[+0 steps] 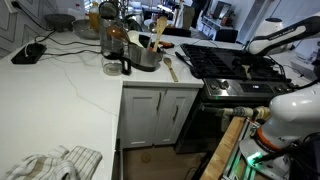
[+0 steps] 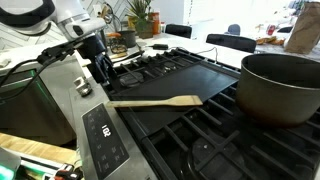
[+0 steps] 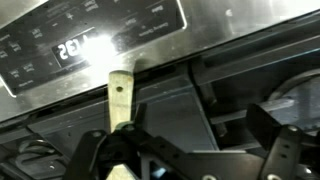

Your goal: Place the wooden spatula on the middle part of the stove

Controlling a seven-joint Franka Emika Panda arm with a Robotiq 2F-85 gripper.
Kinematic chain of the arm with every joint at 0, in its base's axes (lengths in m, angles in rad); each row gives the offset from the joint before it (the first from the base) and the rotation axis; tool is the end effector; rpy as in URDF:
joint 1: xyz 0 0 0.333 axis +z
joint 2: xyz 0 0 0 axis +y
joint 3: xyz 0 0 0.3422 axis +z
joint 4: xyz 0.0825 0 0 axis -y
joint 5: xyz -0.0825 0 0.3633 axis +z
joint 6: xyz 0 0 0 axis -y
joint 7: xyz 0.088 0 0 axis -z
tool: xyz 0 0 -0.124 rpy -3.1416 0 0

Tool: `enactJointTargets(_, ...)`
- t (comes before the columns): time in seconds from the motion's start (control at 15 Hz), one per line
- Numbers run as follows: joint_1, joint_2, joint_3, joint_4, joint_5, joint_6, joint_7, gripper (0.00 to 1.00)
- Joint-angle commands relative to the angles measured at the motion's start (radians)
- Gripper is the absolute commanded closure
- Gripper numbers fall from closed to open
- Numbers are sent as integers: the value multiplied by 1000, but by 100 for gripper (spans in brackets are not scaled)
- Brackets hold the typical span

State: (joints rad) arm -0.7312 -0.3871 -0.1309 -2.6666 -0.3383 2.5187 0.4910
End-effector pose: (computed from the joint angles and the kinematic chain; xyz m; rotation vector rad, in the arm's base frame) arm 0.2549 -0.2976 0.4063 2.4802 -1.5165 0.2974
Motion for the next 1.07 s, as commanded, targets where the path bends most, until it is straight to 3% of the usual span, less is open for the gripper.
enactJointTargets(0.0, 113, -101, -61, -16, 165, -59, -153, 0)
enactJointTargets(0.4, 265, -242, -111, 56, 400, -383, -233, 0)
enactJointTargets(0.87, 369, -349, -95, 164, 574, -724, -195, 0)
enactJointTargets(1.0, 389, -362, -85, 186, 621, -777, -190, 0)
